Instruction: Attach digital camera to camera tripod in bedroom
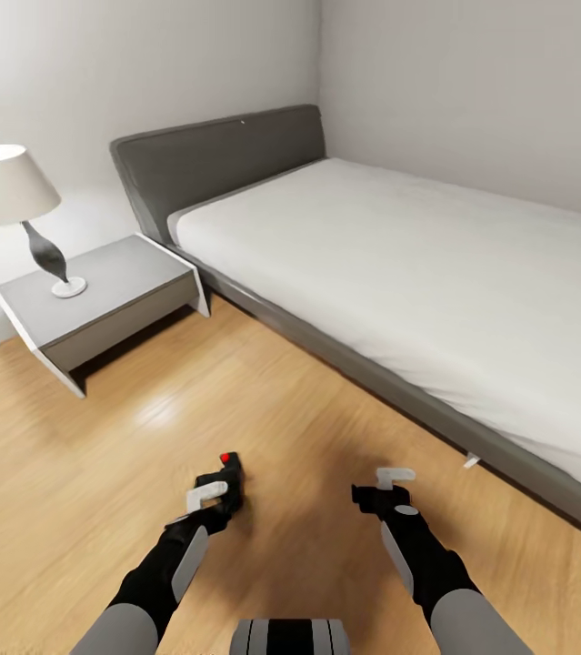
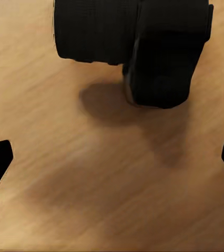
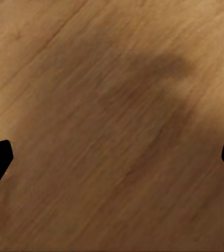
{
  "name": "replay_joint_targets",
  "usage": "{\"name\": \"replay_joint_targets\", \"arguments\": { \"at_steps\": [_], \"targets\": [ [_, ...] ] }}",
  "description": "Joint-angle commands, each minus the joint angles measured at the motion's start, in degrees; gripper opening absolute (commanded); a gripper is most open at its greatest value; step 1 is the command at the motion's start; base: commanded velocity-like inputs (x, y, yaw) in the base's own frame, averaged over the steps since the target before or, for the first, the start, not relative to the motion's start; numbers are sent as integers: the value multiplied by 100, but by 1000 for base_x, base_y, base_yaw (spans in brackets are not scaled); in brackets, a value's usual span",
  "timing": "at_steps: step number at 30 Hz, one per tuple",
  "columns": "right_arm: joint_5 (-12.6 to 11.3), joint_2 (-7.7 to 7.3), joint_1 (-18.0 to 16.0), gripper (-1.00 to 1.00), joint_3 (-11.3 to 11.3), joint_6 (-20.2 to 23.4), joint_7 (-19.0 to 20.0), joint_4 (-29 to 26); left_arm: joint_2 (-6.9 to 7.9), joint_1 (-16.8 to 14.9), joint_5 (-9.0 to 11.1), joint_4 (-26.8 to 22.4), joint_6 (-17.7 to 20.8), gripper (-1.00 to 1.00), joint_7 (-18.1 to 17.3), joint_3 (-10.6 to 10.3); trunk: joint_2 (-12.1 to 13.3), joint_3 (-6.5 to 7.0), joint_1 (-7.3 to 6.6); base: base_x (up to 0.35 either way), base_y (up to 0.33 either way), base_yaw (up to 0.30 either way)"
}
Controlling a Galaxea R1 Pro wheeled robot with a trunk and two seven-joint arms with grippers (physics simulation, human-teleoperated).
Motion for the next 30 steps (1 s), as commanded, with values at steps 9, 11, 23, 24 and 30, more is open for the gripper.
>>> {"name": "replay_joint_targets", "arguments": {
  "at_steps": [9,11,23,24,30],
  "targets": [
    [53,11,1,100,-22,27,-7,-38,-24,0,65,4,21,100,19,2,-2,-4,-1,0,0,73],
    [55,9,1,100,-22,23,-14,-44,-45,1,65,-1,21,100,19,-3,-2,-4,-1,0,0,10],
    [53,-13,1,100,-39,10,9,-49,-110,-2,64,-5,20,100,20,-26,-2,-4,-1,0,-65,2],
    [53,-13,1,100,-39,10,8,-49,-110,-2,64,-5,20,100,20,-26,-2,-4,-1,0,-230,0],
    [57,-13,1,100,-40,10,10,-49,-106,2,62,-10,15,100,20,-26,-2,-4,-1,0,-265,0]
  ]
}}
